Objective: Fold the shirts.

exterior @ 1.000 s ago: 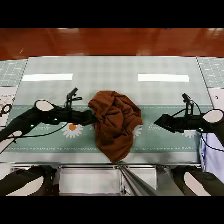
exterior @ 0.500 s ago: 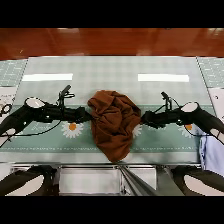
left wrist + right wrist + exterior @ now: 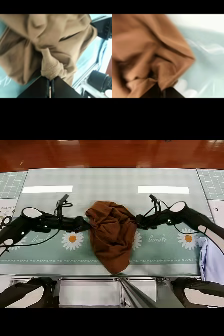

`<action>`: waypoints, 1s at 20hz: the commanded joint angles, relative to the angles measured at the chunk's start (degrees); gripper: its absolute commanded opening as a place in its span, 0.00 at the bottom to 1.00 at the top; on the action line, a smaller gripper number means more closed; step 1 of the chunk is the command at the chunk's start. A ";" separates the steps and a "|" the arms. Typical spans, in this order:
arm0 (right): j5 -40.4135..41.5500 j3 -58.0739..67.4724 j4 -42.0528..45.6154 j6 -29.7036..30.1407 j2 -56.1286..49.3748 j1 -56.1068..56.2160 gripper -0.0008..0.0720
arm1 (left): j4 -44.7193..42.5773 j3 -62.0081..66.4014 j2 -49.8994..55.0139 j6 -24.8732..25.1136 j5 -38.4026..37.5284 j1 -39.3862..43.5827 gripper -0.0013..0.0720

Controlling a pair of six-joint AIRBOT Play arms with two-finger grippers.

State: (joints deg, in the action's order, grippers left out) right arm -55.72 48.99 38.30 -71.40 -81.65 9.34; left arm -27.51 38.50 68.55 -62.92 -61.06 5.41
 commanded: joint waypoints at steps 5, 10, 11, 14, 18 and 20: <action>-16.81 32.87 15.19 -7.23 9.81 -6.73 0.05 | 0.04 30.49 -5.49 -3.02 -4.11 -9.01 0.04; -23.43 55.95 21.22 -8.57 18.56 -7.04 0.05 | -0.17 60.67 -5.95 -7.50 -5.66 -12.35 0.04; -23.32 59.14 23.04 -8.70 20.79 -7.04 0.05 | -1.75 66.38 -6.47 -8.17 -6.16 -12.87 0.04; -23.10 65.57 31.04 -9.62 28.68 -7.04 0.05 | -13.42 79.03 -9.79 -12.63 -9.16 -13.90 0.04; -23.65 66.27 44.11 -13.62 38.84 -7.04 0.05 | -29.27 78.36 -19.87 -16.55 -12.68 -13.97 0.04; -25.44 66.27 49.72 -15.13 42.29 -7.04 0.05 | -36.61 74.18 -24.68 -19.37 -16.00 -13.97 0.04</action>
State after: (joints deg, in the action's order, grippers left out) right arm -79.42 114.06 77.69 -83.70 -44.97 2.35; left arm -51.18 114.06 49.95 -78.00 -72.99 -8.36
